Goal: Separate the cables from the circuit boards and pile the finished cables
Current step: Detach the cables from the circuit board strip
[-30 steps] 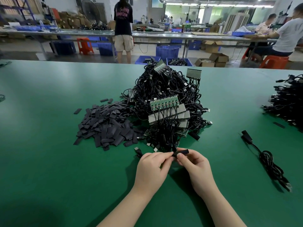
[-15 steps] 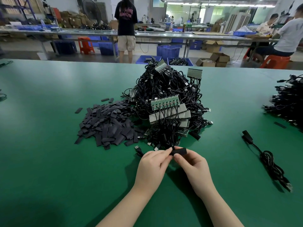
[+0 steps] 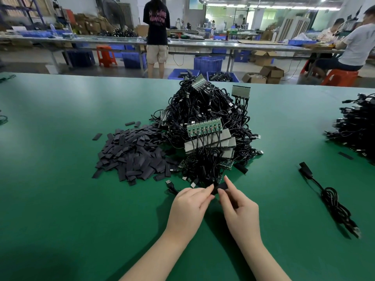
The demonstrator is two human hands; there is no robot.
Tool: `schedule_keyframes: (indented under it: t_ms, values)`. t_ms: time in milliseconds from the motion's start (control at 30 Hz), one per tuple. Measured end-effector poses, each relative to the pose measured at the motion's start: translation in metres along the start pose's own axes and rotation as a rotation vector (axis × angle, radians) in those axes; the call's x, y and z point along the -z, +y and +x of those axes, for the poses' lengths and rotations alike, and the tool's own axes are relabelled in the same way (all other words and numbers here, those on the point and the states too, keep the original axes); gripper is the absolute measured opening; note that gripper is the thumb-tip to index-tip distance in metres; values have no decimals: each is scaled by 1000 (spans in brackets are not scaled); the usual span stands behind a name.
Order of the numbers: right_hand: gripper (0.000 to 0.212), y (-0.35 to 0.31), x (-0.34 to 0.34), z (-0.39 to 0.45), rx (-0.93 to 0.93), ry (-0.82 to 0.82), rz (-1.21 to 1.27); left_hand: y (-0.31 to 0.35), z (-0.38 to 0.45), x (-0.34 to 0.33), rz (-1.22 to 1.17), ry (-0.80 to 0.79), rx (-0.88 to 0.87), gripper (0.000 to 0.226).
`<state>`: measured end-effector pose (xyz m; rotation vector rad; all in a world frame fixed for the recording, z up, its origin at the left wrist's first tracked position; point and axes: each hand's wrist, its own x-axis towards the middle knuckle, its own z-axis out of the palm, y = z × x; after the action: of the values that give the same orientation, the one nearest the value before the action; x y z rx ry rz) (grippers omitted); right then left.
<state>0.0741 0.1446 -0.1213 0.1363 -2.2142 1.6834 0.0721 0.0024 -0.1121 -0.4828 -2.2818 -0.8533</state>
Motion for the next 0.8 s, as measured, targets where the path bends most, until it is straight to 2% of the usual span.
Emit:
schedule_keyframes:
  t_ms: [200, 300, 433, 500, 567, 700, 800]
  values:
    - [42, -3, 1, 1, -66, 15, 64, 1, 0, 0, -1, -15, -10, 27]
    - [42, -3, 3, 3, -81, -38, 41, 2, 0, 0, -1, -16, -2, 27]
    - [53, -6, 0, 1, -91, -72, 42, 1, 0, 1, -10, -4, 37, 26]
    - [41, -8, -1, 3, -117, -71, 35, 1, 0, 0, 14, -1, 17, 26]
    - [13, -8, 1, 6, -122, -92, 9, 1, 0, -1, 24, 11, 1, 25]
    - [24, -6, 5, 7, -135, -121, 31, 1, 1, -2, 38, 17, -19, 29]
    - [24, -4, 8, 8, -172, -41, 116, 4, 1, -2, 38, 17, 10, 41]
